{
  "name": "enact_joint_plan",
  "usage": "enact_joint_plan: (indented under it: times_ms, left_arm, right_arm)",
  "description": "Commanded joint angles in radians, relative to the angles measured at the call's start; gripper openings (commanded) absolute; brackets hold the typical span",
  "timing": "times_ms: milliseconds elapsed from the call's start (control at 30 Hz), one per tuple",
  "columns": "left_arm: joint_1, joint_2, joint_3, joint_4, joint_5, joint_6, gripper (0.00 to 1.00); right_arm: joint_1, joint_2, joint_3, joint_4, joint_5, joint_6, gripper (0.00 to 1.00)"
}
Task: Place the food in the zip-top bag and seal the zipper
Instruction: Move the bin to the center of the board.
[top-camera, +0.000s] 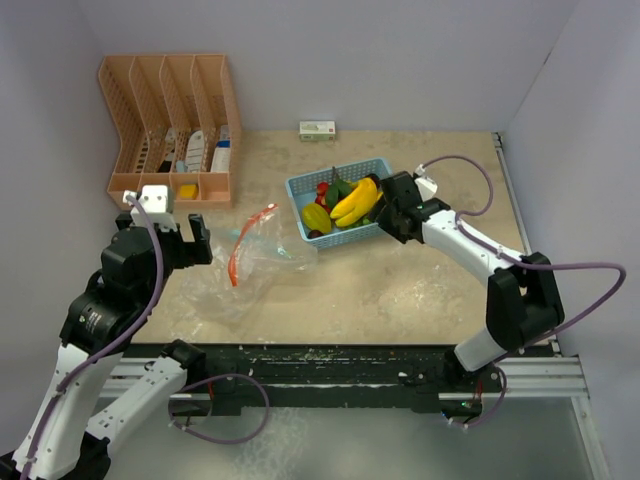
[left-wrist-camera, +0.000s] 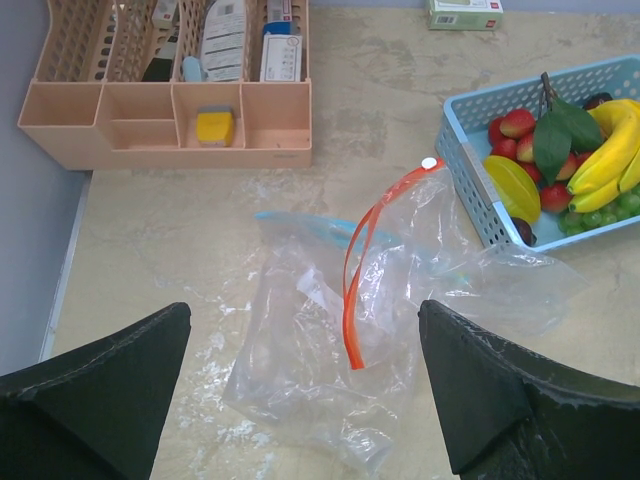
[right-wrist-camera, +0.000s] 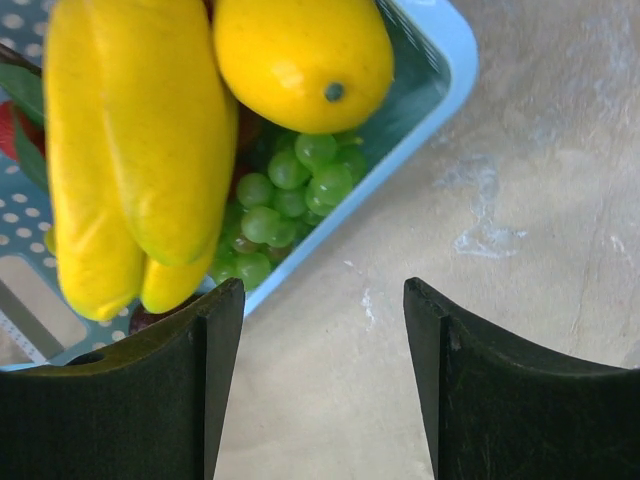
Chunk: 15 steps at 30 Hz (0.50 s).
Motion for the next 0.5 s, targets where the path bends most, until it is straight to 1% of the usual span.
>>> enact_joint_plan:
  times_ms: [0,133,267,467]
  left_arm:
    - [0.004,-0.012,0.000,0.036,0.007,-0.008,0.99]
    - [0.004,-0.020,-0.005,0.028,0.013,-0.012,0.99]
    - [0.004,-0.023,0.000,0.017,0.006,-0.007,0.99]
    - [0.004,-0.028,-0.001,0.012,0.009,-0.002,0.99]
  right_arm:
    - [0.007,0.004,-0.026,-0.005,-0.034,0.097,0.68]
    - [0.008,0.042,0.018,-0.016,0.000,0.114,0.68]
    - [0.008,0.098,0.053,-0.014,-0.001,0.121,0.68]
    - [0.008,0.137,0.035,0.013,0.014,0.156,0.67]
